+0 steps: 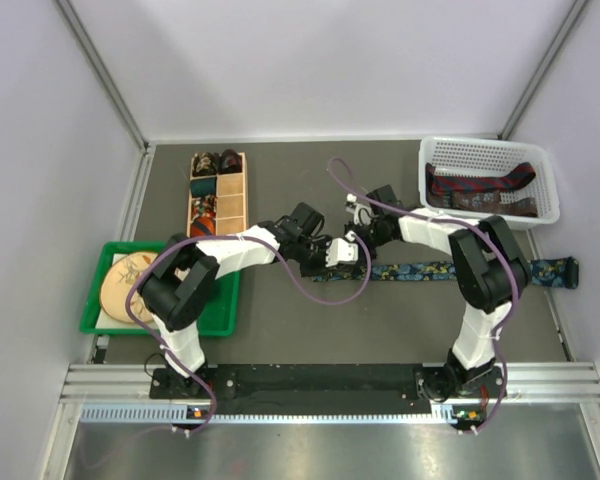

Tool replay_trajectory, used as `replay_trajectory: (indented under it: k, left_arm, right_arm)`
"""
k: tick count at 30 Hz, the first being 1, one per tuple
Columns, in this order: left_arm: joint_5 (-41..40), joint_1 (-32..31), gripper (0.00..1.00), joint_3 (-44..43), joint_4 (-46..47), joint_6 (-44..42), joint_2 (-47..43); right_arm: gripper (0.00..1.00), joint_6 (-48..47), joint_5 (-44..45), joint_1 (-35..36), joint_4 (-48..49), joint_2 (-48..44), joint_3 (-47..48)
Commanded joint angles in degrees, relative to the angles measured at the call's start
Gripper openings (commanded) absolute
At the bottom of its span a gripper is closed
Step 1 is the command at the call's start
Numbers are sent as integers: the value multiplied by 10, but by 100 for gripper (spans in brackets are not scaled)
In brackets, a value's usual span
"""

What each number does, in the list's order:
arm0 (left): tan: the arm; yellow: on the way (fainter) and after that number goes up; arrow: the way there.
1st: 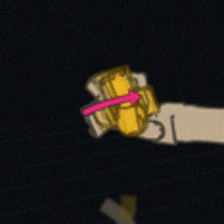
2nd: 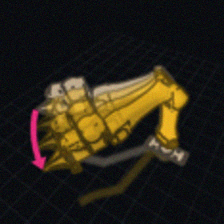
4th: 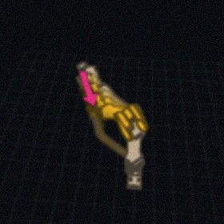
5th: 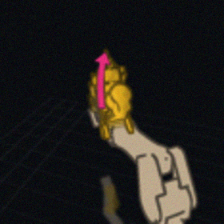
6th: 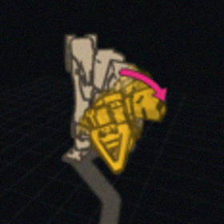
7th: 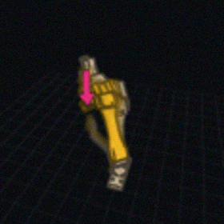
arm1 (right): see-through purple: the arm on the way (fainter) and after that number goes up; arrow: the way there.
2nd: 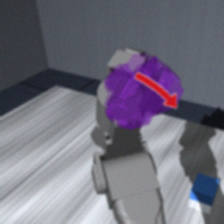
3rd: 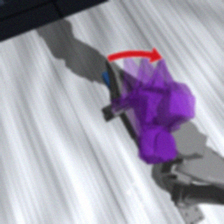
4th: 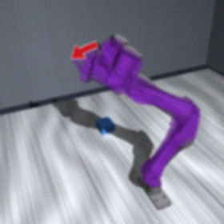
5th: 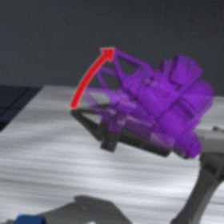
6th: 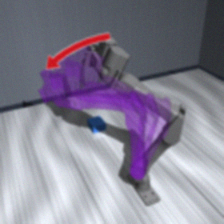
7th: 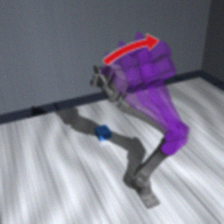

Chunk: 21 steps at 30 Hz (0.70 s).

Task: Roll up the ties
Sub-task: Roll the tie at the center of the board.

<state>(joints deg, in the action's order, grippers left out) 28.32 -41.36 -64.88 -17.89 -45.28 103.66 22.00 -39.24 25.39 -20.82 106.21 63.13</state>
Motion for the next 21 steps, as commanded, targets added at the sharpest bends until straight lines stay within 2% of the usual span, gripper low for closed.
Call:
replay_trajectory:
  k: [1, 2, 9, 21]
  left_arm:
    - [3, -2, 28, -2, -3, -10, -12]
    - [6, -2, 28, -4, 0, -10, -10]
    - [22, -2, 29, -21, 2, -12, 2]
    - [36, -1, 26, 1, 18, -18, -21]
  right_arm:
    - [24, -31, -35, -20, -20, -60, 6]
    - [29, -21, -49, -23, -13, -63, 0]
    - [40, 46, -121, -24, 84, -28, -41]
    - [39, 91, -146, -35, 169, 21, -53]
